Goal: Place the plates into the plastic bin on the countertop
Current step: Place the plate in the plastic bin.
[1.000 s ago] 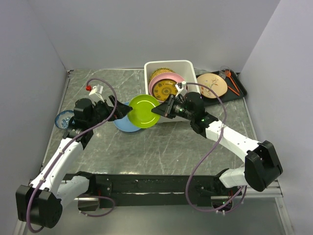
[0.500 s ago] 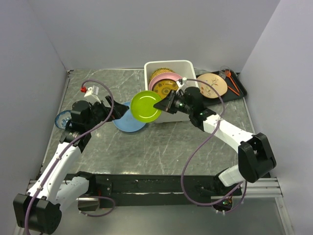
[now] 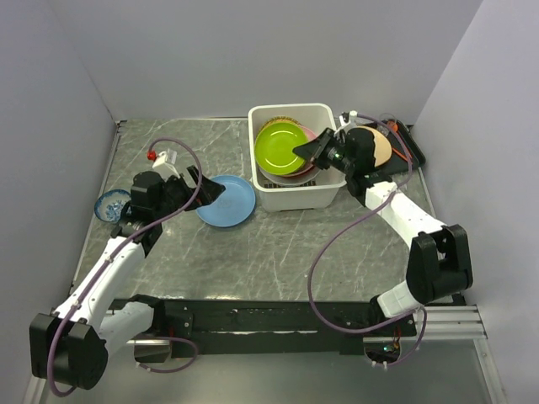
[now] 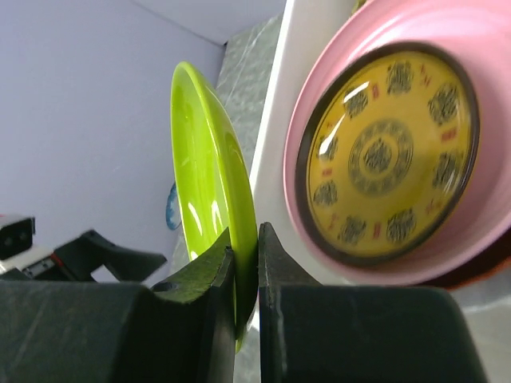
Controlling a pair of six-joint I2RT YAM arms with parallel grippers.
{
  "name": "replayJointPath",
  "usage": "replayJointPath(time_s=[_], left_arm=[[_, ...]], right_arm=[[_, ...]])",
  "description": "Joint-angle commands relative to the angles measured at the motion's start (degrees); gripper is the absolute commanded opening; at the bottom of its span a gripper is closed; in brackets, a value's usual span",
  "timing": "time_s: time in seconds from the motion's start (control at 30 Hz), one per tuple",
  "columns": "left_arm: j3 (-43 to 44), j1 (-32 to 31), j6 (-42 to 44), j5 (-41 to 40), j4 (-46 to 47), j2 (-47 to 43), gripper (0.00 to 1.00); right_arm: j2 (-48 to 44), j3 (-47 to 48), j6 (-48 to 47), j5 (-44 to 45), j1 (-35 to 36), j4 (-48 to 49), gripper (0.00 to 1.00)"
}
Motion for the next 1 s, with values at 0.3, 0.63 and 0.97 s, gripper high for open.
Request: replayJointPath(time_s=[0.3,0.63,0.97], left_arm=[[-0.6,-0.2,-0.9,-1.8,2.4,-1.2,0.99],[-2.4,-0.2,-1.9,-2.9,2.9,-0.7,0.99],[-5.0,-0.2,-3.9,-1.1,7.3,2.2,0.99]], right_arm=[[7.7,6.7,-2.6,2.7,-1.5,-0.1,0.0],[10.3,7.1,-3.7,6.7,-2.6,-1.0,0.05],[8.7,8.2,-6.6,8.8,-3.3,-4.3,0.57]])
